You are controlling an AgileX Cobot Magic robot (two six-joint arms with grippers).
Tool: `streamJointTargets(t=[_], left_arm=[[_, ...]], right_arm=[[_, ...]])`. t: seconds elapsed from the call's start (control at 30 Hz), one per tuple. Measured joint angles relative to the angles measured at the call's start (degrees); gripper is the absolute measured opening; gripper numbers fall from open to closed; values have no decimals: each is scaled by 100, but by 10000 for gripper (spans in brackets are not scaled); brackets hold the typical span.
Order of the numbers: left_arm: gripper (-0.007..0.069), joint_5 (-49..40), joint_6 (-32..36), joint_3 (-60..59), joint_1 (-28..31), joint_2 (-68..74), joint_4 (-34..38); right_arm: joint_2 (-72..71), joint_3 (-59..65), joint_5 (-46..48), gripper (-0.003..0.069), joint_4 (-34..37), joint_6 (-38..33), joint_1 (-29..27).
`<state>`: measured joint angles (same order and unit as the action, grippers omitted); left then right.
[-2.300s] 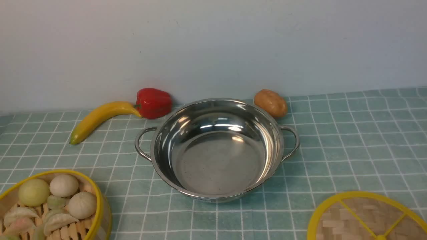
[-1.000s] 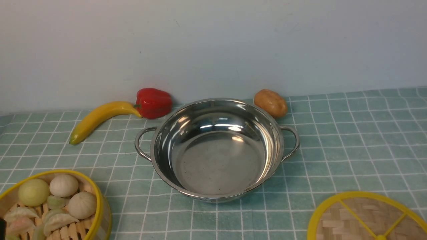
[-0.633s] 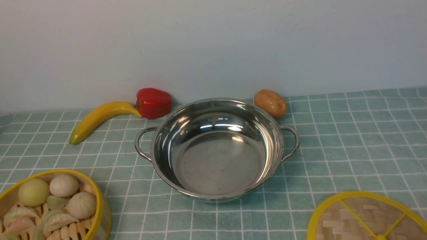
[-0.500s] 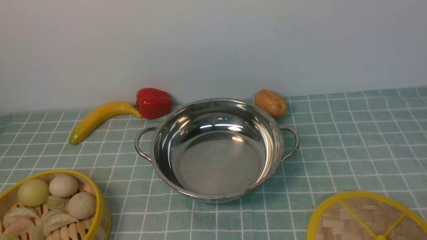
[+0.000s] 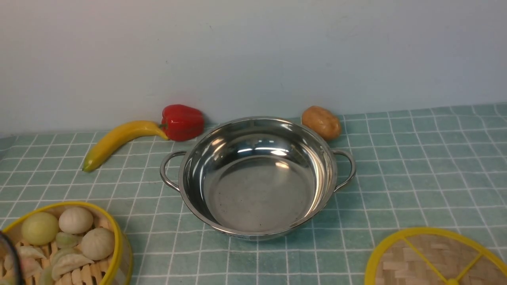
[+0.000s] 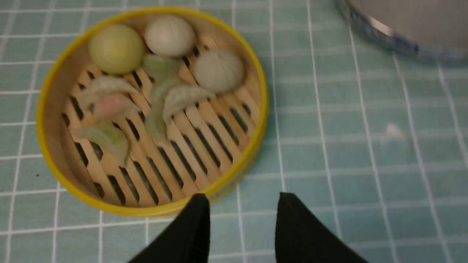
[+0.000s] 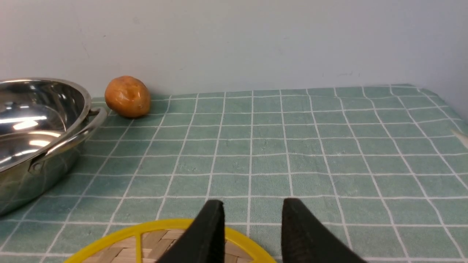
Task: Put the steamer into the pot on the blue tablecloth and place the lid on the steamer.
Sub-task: 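Grasp the rim of the steamer basket holding the buns with the left gripper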
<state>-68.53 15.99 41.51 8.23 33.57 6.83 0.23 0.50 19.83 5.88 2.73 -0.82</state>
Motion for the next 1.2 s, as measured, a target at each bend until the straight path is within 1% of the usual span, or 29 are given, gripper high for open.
streamJointTargets(t=[0.03,0.13,0.17,0.2,0.23,0.27,0.3,0.33,0.37,0.4,0.63,0.7,0.87,1.2], left_arm=[[243,-61,641,6,0,358,26],[243,-76,1898,6,0,1147,133],[243,-76,2212,10,-5,1351,211],[243,-70,2264,10,-6,1451,228],[243,-11,2579,10,-34,1799,420],[243,78,2717,18,-58,2038,572],[243,100,2737,18,-58,2085,608],[243,297,2911,34,-69,2517,903],[243,313,2945,37,-69,2566,962],[243,415,3089,36,-74,3022,1124],[243,615,3166,120,-74,4148,1126],[243,724,3155,175,-74,4356,1005],[243,858,3043,218,-74,4792,595],[243,1274,2970,218,-74,5380,539]], right_arm=[[0,0,0,243,0,0,0],[0,0,0,243,0,0,0],[0,0,-6,243,0,0,0],[0,0,-6,243,0,0,0],[0,0,-6,243,0,0,0],[0,0,-6,243,0,0,0],[0,0,-6,243,0,0,0],[0,0,-6,243,0,0,0],[0,0,-6,243,0,0,0],[0,0,-6,243,0,0,0],[0,0,-11,243,0,0,0],[0,0,-11,243,0,0,0],[0,0,-11,243,0,0,0],[0,0,-11,243,0,0,0]])
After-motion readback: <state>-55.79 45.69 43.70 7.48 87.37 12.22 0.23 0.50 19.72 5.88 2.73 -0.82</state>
